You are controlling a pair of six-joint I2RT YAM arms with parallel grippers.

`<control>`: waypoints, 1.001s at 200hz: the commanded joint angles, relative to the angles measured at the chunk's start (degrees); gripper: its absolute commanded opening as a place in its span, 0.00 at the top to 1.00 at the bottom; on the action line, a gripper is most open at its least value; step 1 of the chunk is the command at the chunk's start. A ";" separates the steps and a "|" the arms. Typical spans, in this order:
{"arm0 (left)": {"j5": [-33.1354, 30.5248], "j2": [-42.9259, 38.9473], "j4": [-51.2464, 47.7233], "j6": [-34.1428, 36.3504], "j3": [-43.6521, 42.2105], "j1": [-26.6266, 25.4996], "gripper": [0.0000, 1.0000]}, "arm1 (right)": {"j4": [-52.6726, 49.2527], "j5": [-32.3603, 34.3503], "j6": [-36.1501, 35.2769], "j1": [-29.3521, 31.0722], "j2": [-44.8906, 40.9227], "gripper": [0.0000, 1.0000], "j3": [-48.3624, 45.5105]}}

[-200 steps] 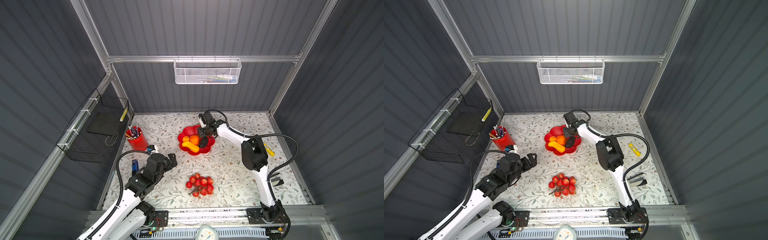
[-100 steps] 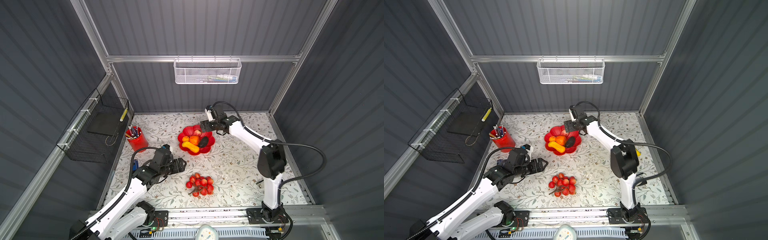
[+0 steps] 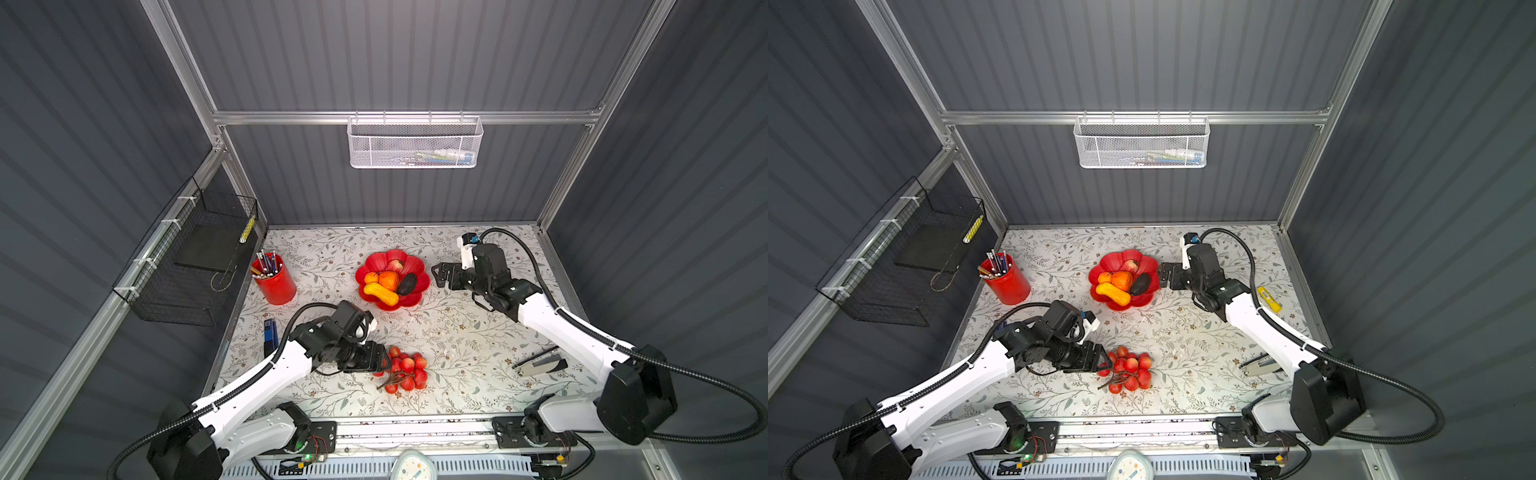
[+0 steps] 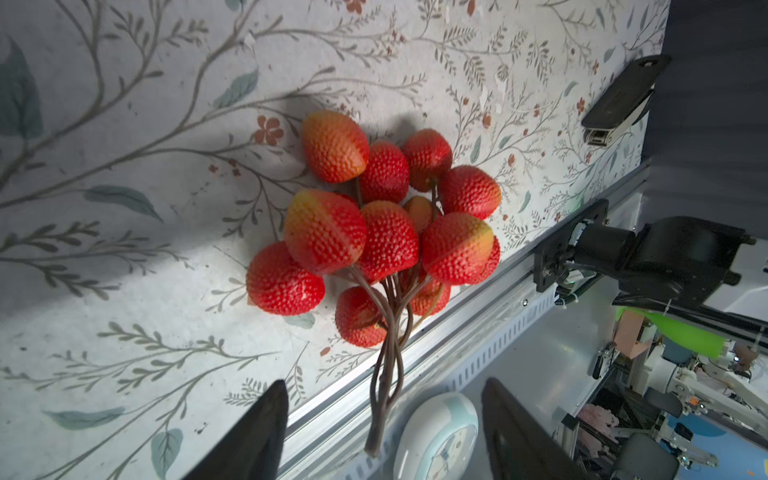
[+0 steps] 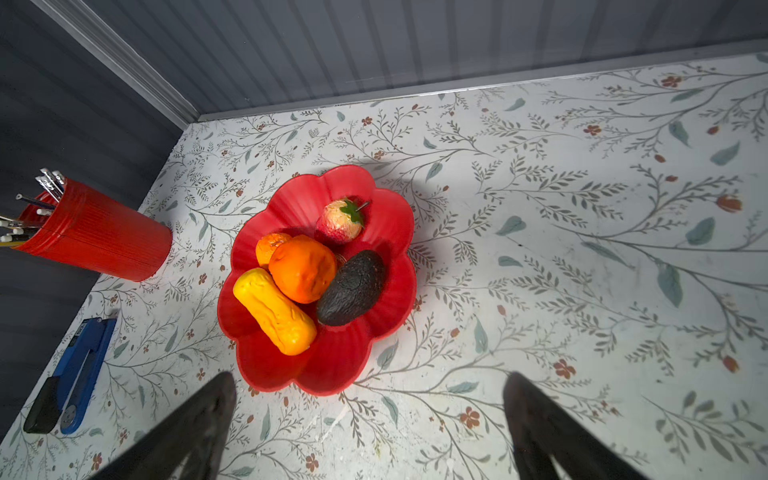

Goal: Place and organize the fake fruits in the fruit bowl
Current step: 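Grasp the strawberry bunch by its stems with the left gripper while the right withdraws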

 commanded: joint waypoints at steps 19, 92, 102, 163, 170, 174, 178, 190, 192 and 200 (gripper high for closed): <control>3.44 1.52 -4.88 2.46 0.09 -1.96 0.28 | 2.66 0.82 2.50 -0.59 -4.14 0.01 -2.29; 4.77 10.91 -0.64 3.61 2.08 -6.94 0.35 | 1.66 0.50 3.16 -1.07 -5.02 0.01 -3.81; 5.11 11.85 -0.07 3.52 2.21 -7.51 0.37 | 1.66 0.52 3.25 -1.16 -5.20 0.01 -4.18; 7.23 16.58 2.54 3.34 3.42 -9.81 0.57 | 1.33 1.13 3.78 -1.63 -5.76 0.01 -5.94; 7.28 16.79 2.63 3.32 3.63 -9.87 0.59 | 1.31 1.22 3.70 -1.75 -5.73 0.01 -6.14; 7.28 16.89 2.68 3.33 3.71 -9.95 0.60 | 1.31 1.27 3.72 -1.81 -5.72 0.01 -6.15; 7.30 16.86 2.73 3.34 3.81 -9.89 0.61 | 1.25 1.21 3.77 -1.88 -5.78 0.01 -6.16; 7.31 17.21 2.97 3.35 4.33 -9.89 0.63 | 1.27 1.48 3.94 -2.03 -5.90 0.01 -6.34; 7.33 17.25 2.99 3.35 4.39 -9.88 0.64 | 1.24 1.51 3.95 -2.06 -5.93 0.01 -6.41; 7.15 17.47 3.29 3.31 4.84 -9.97 0.67 | 1.22 1.62 4.02 -2.10 -5.91 0.01 -6.52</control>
